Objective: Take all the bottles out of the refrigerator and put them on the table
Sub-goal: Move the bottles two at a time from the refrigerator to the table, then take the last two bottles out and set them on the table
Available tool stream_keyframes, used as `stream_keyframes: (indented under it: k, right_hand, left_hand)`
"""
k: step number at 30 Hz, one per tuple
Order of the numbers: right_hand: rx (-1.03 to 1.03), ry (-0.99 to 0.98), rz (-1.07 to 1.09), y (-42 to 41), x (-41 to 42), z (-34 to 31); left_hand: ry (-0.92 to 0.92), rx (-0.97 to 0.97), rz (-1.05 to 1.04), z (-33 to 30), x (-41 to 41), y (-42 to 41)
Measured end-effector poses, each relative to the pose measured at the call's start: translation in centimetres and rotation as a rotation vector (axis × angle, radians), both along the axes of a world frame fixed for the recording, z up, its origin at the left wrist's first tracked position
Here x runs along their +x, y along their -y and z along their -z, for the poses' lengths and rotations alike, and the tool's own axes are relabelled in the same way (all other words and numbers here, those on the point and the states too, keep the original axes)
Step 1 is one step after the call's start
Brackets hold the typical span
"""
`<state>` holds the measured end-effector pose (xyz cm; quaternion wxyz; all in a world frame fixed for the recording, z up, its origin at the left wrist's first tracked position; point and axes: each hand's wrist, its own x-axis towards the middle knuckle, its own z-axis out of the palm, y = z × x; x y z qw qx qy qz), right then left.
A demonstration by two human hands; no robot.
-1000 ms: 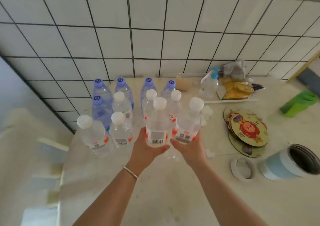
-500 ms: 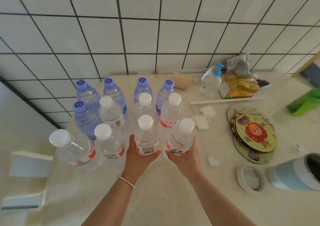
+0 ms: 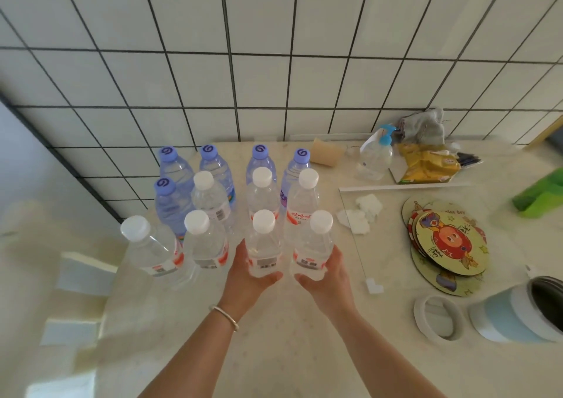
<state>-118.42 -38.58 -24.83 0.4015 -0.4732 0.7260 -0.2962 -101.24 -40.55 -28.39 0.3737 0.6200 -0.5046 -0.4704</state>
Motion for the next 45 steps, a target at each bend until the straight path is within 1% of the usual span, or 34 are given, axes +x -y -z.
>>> stream_keyframes:
  k: [2,4,7,10,12,16,22,27,32,37,41,45]
  right_hand:
    - [0.061,-0.038,0.017,-1.1,-0.2,-0.1]
    - [0.103,-0.043,0.004,-2.5,-0.3,-0.4]
    - [0.136,-0.038,-0.138,-4.8,0.0,-1.5]
    - [0.069,-0.016,-0.314,-7.2,0.6,-3.4]
    - [-0.016,0.02,-0.441,-9.0,1.1,-5.1]
    - [-0.15,0.06,-0.708,-14.3,3.0,-8.1]
    - [-0.23,0.119,-1.032,-25.1,7.2,-10.4]
    - [-0.233,0.137,-1.26,-33.8,10.5,-11.7]
    - [-0.235,0.175,-1.448,-42.9,15.0,-12.2]
    - [-0.247,0.221,-1.554,-52.7,21.5,-12.5]
    - [-0.228,0.266,-1.534,-60.1,27.1,-12.7]
    - [-0.228,0.269,-1.517,-64.7,32.7,-13.1]
  left_hand:
    - [-0.017,-0.001,-0.031,-0.6,0.0,-1.5]
    - [-0.017,0.034,-0.121,-1.2,0.0,-3.3]
    - [0.013,0.08,-0.251,-2.8,0.1,-6.6]
    - [0.044,0.043,-0.316,-5.2,0.2,-10.9]
    - [0.078,-0.021,-0.416,-6.8,0.3,-14.3]
    - [0.119,-0.129,-0.682,-9.9,-0.1,-23.1]
    - [0.185,-0.148,-0.951,-12.7,1.0,-37.2]
    - [0.251,-0.147,-1.184,-14.0,2.5,-49.2]
    - [0.262,-0.164,-1.383,-15.0,4.4,-60.0]
    - [0.277,-0.162,-1.497,-15.4,8.2,-70.5]
    - [0.258,-0.146,-1.522,-15.5,13.0,-78.4]
    - [0.249,-0.129,-1.511,-16.3,18.7,-84.7]
